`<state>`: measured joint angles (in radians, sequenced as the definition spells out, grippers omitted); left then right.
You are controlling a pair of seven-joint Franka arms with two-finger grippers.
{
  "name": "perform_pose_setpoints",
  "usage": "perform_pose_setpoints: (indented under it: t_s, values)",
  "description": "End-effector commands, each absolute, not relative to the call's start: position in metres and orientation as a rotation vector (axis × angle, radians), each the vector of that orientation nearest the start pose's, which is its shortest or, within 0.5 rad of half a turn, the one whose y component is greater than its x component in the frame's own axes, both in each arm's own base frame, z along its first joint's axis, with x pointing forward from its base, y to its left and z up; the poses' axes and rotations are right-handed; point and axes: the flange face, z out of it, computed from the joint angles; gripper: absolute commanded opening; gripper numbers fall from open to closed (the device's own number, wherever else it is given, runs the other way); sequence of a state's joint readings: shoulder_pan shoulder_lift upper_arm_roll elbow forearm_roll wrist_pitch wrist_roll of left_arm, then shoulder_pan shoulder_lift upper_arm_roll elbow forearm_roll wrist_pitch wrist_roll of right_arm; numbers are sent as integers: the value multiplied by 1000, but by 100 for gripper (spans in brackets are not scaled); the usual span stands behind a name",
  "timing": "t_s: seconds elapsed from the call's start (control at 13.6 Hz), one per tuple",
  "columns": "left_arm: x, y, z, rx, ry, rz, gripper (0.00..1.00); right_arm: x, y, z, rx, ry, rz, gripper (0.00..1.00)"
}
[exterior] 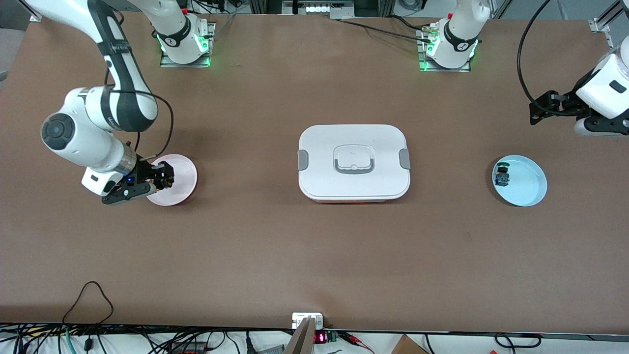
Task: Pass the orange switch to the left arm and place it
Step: 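Close the right gripper on the orange switch, then lift the orange switch with the right gripper and carry it over the box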
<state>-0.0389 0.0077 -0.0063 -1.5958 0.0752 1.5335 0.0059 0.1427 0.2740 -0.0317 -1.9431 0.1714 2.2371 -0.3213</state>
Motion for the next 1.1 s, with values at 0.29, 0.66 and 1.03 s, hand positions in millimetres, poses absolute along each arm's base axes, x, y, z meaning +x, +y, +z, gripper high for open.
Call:
perform_pose_setpoints:
  t_s: [0.29,0.66,1.03]
  values:
    - [549,-18,611,-3078,60,109,100,620,131,479,-2590,-955,-352,0]
    - [549,-18,611,-3077,60,111,100,611,165,516,-2212,-1206,-593,0]
    - [549,-18,611,-3077,60,111,100,598,210,521,-1732,-1324,-815,0]
